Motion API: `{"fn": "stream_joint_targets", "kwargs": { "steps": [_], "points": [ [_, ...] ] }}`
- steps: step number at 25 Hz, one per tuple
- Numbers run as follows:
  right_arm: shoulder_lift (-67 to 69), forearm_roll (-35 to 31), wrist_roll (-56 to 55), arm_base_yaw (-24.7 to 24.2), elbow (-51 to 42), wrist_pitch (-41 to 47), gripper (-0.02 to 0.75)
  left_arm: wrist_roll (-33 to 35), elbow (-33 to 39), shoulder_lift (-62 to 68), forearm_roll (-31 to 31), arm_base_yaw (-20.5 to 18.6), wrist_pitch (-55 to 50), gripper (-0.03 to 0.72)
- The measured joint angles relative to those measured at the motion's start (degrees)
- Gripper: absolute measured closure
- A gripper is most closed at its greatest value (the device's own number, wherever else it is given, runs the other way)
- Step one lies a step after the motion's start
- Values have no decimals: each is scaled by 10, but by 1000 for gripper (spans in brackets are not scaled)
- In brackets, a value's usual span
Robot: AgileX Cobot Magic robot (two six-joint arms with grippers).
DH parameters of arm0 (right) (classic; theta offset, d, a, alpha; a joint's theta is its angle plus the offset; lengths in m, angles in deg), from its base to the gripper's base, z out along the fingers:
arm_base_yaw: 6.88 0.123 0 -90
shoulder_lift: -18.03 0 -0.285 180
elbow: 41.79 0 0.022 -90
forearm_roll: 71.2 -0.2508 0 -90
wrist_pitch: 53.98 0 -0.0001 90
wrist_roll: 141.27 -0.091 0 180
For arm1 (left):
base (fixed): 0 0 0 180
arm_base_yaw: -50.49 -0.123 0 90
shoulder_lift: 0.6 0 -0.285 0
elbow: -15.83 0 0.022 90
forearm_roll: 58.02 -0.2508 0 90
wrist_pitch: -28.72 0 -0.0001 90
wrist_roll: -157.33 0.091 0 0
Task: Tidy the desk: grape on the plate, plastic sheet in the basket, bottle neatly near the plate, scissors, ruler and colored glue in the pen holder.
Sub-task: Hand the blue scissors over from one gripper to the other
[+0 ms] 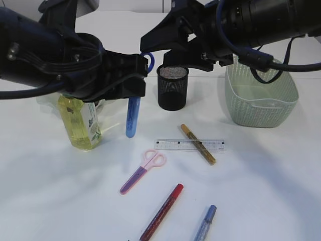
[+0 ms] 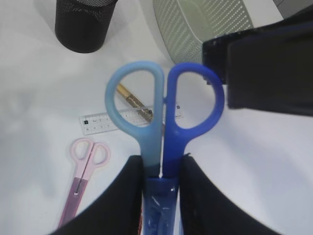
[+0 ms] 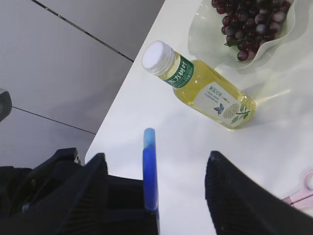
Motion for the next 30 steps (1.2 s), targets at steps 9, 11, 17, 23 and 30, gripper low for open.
{"fn": "stream_joint_targets", "kwargs": {
  "steps": [9,11,17,23,30],
  "points": [
    [16,-5,0,1,0,-4,249,0,0,0,0,0,0,521],
    [18,-6,0,1,0,-4,249,0,0,0,0,0,0,521],
    [20,-29,11,2,0,-1,249,0,0,0,0,0,0,521],
    [37,-30,12,24,9,0,249,0,0,0,0,0,0,521],
    [39,-30,12,33,14,-4,248,0,0,0,0,0,0,521]
  ]
}}
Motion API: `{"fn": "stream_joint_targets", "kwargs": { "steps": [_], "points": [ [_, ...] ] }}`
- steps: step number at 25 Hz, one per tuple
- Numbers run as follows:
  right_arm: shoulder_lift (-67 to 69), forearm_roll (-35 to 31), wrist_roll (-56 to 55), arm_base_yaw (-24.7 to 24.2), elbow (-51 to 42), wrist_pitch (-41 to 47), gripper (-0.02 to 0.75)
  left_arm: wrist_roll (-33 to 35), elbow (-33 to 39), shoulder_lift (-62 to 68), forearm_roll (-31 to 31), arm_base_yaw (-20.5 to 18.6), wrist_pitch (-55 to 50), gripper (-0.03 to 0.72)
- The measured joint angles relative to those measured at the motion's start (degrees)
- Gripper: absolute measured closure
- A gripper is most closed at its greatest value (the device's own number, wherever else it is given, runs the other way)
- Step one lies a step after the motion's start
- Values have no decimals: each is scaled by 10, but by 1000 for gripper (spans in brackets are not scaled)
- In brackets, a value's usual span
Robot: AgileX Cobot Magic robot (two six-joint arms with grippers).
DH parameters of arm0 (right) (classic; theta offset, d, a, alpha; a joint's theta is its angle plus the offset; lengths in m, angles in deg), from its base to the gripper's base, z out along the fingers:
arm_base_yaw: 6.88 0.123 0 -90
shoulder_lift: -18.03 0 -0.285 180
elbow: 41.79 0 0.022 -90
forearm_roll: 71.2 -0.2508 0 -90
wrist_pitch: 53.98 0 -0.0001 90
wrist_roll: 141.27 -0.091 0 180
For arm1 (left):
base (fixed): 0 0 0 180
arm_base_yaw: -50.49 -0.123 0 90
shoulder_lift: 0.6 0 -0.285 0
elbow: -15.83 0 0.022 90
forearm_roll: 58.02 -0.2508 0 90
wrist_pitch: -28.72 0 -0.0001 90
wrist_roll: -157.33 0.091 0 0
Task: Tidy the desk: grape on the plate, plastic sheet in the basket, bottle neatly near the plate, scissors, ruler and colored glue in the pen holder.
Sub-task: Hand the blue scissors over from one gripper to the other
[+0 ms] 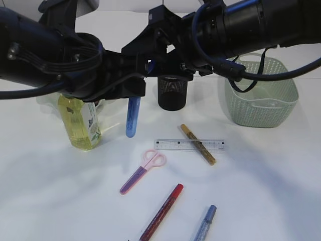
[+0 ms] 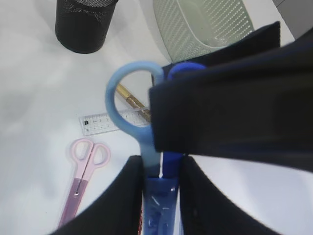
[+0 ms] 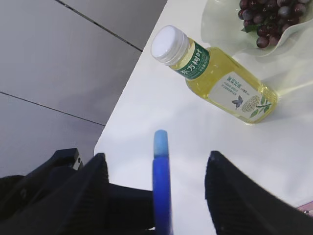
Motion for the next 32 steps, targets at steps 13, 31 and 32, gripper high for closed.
{"fn": "stream_joint_targets", "kwargs": {
  "steps": [13,31,32],
  "points": [
    [8,0,0,0,0,-13,418,0,0,0,0,0,0,521],
    [8,-4,2,0,0,-15,682,0,0,0,0,0,0,521],
    [8,-4,2,0,0,-15,683,0,0,0,0,0,0,521]
  ]
}}
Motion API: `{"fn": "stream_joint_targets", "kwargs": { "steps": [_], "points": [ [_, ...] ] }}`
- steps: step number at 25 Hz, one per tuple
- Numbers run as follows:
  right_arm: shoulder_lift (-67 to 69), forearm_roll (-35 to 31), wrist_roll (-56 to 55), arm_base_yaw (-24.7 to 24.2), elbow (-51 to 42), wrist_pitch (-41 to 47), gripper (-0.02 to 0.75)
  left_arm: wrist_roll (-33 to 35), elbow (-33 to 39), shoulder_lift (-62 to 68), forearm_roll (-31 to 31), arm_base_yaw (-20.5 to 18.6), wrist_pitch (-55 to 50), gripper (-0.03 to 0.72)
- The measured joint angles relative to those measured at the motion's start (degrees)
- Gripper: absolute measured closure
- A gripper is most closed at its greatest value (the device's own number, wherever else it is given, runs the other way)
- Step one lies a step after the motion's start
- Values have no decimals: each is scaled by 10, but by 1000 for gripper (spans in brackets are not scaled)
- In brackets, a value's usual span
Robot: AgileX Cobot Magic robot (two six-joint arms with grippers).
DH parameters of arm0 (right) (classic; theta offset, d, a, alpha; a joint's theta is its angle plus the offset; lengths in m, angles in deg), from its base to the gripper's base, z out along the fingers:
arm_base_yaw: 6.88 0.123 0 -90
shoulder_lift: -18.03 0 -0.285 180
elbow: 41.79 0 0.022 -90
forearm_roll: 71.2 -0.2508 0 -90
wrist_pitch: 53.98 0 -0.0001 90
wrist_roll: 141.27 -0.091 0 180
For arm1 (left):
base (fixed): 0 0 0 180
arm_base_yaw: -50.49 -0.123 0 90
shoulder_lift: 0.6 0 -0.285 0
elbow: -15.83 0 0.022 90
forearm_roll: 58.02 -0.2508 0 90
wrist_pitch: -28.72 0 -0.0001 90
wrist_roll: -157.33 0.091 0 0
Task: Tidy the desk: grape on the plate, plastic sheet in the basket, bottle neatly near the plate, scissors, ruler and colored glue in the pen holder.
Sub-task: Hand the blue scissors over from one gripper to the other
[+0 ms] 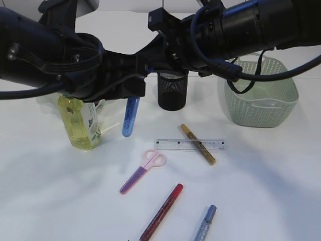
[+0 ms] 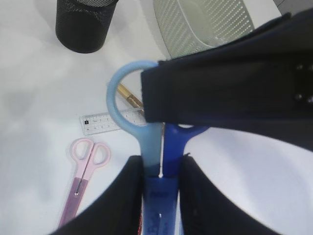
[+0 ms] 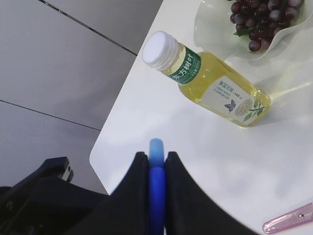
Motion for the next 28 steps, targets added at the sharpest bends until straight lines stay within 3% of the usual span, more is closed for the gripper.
{"fn": "stream_joint_targets", "kwargs": {
  "steps": [10,13,15,18,21,28],
  "points": [
    [0,0,1,1,0,0,685,0,0,0,-18,1,-5,495],
    [0,0,1,1,0,-1,685,0,-1,0,-24,1,-31,347],
    [0,0,1,1,0,-3,685,0,-1,0,-24,1,-42,206],
    [0,0,1,1,0,-3,685,0,-1,0,-24,1,-50,91],
    [0,0,12,1,0,-8,685,0,-1,-1,-24,1,-62,90],
    [0,1,23,-1,0,-60,685,0,-1,-37,-66,1,-99,202]
  ]
}}
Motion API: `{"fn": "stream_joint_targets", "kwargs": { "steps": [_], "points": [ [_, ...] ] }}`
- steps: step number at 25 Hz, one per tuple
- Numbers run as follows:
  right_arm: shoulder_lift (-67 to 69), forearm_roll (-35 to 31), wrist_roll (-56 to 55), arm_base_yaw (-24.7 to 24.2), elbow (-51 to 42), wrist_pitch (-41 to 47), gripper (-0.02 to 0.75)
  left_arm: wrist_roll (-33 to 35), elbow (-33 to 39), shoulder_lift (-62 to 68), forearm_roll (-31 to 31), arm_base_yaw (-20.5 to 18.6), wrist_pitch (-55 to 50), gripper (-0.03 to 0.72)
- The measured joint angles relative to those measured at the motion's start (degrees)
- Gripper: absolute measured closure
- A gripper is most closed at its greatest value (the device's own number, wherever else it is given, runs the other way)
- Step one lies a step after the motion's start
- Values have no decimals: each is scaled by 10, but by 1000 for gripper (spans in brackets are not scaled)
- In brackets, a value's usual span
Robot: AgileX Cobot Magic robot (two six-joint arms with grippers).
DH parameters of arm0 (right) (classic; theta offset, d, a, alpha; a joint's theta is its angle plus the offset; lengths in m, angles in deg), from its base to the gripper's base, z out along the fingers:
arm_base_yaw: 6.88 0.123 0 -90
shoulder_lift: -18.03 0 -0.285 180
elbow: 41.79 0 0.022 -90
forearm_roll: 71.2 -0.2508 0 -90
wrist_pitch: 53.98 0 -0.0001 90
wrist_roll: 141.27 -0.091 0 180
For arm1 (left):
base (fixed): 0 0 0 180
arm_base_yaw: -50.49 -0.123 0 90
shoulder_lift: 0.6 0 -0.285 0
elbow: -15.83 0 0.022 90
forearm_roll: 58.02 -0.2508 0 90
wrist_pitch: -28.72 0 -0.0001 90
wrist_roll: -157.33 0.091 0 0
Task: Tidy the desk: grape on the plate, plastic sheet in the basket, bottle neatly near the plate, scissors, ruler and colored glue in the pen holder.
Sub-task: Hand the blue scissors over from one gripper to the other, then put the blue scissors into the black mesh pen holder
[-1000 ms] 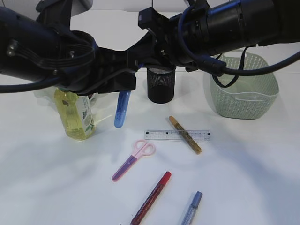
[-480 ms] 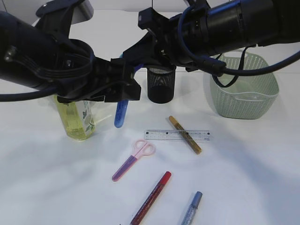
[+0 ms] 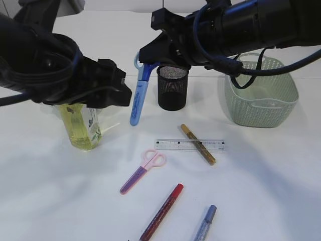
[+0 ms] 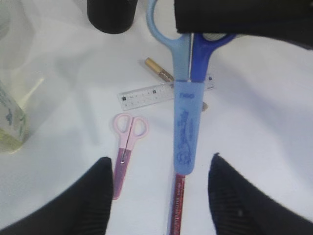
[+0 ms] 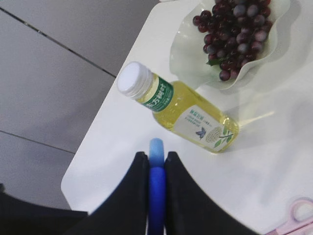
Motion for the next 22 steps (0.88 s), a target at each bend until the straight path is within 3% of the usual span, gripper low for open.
{"fn": "stream_joint_targets", "kwargs": {
  "steps": [5,8,14,22],
  "points": [
    [0,0,12,-16,0,-48,685,0,0,-16,-47,0,-44,474],
    [0,0,28,-34,1,-75,685,0,0,-16,-71,0,-83,591],
    [28,-1,80,-62,52,-99,685,1,0,-11,-113,0,-122,630],
    [130,-1,162,-64,162,-130,685,1,0,32,-117,0,-131,631]
  ]
}}
